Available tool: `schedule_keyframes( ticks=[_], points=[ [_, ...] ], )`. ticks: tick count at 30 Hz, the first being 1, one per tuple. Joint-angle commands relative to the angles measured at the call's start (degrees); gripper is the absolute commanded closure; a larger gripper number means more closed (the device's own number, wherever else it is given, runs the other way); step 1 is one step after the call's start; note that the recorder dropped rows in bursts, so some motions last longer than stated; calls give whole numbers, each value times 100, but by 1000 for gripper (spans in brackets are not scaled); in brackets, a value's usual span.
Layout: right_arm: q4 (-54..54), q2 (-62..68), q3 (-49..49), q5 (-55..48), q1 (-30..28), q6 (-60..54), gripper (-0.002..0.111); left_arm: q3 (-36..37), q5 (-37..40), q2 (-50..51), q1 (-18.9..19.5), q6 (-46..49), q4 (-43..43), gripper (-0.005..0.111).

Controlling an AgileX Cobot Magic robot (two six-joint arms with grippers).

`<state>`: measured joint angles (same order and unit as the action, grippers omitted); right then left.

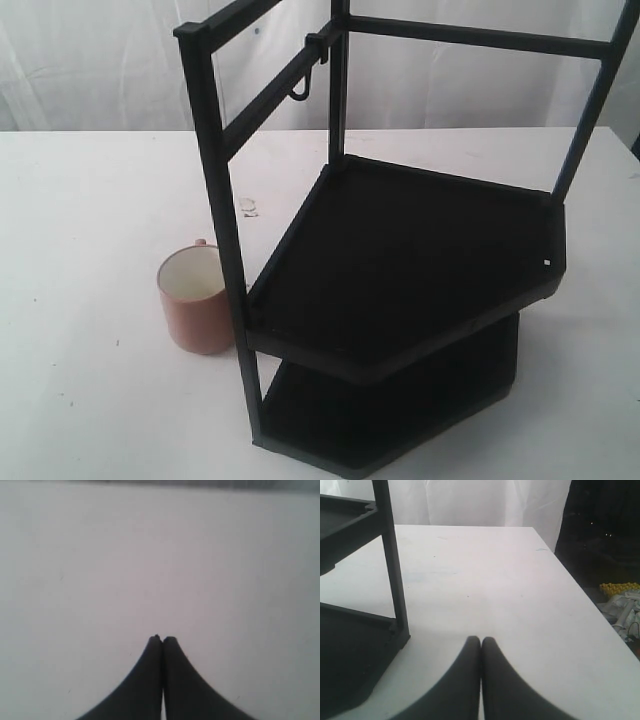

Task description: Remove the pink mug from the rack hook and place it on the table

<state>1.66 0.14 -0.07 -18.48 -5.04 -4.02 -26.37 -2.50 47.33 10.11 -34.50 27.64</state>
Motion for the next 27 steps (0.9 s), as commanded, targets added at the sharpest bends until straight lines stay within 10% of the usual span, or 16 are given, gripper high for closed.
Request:
schedule_keyframes(
  ticks=[1, 11, 27],
  points=[
    [8, -14, 7, 50, -4, -5, 108, 499, -85, -1844, 62, -418, -51, 107],
    [8, -14, 7, 50, -4, -5, 108, 499, 1623, -4392, 62, -392, 175, 107],
    [8, -14, 7, 50, -4, -5, 108, 499, 1975, -4733, 62, 843, -782, 107]
  ],
)
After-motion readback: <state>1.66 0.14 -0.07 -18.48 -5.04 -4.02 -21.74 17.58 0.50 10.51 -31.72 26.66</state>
